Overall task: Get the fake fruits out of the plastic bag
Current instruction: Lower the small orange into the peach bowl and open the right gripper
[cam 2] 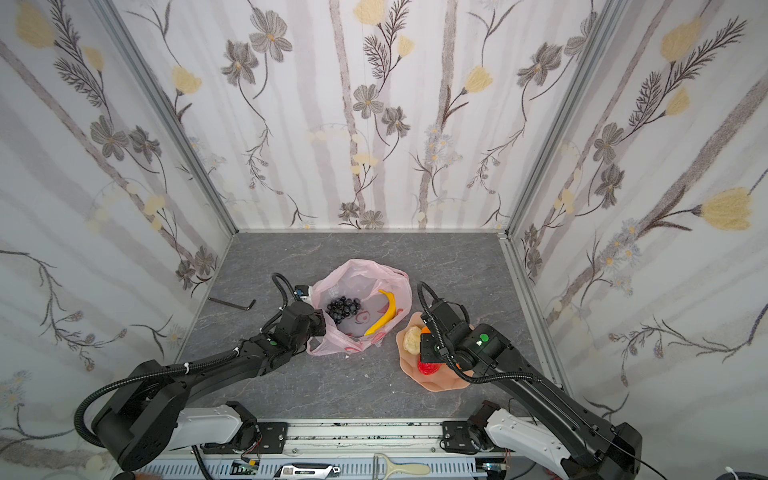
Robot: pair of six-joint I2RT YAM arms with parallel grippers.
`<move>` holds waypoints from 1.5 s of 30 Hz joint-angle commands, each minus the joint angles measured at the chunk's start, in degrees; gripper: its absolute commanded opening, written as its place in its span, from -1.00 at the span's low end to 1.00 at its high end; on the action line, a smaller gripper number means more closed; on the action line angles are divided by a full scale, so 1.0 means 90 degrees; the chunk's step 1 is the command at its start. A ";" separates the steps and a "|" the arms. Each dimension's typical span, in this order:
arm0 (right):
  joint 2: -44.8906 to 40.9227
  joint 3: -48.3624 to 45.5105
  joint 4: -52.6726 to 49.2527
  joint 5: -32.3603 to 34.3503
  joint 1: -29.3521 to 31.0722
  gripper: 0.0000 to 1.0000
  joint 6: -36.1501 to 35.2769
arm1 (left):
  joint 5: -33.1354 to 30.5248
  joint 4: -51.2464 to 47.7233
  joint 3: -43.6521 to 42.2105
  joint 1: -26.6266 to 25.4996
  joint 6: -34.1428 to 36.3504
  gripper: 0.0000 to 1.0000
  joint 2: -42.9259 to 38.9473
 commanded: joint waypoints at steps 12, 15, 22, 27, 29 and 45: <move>0.0622 0.0040 -0.0211 -0.0168 -0.0505 -1.00 -0.0536 | -0.0092 0.0004 -0.0018 -0.0007 -0.0039 -0.70 -0.0075; 0.0721 0.0048 -0.0204 -0.0167 -0.0598 -1.00 -0.0655 | -0.0056 0.0004 -0.0007 0.0002 -0.0049 -0.70 -0.0083; 0.0976 0.0013 -0.0086 -0.0161 -0.0699 -1.00 -0.0827 | -0.0081 0.0004 -0.0011 -0.0006 -0.0039 -0.70 -0.0081; 0.1090 -0.0057 0.0069 -0.0196 -0.0709 -1.00 -0.0855 | -0.0068 0.0004 0.0008 -0.0003 -0.0034 -0.70 -0.0035; 0.1115 -0.0064 0.0111 -0.0185 -0.0711 -0.99 -0.0872 | -0.0083 0.0004 -0.0004 -0.0005 -0.0034 -0.70 -0.0030; 0.1176 -0.0124 0.0255 -0.0016 -0.0722 -0.69 -0.0898 | -0.0122 -0.0001 0.0008 -0.0003 -0.0020 -0.69 0.0020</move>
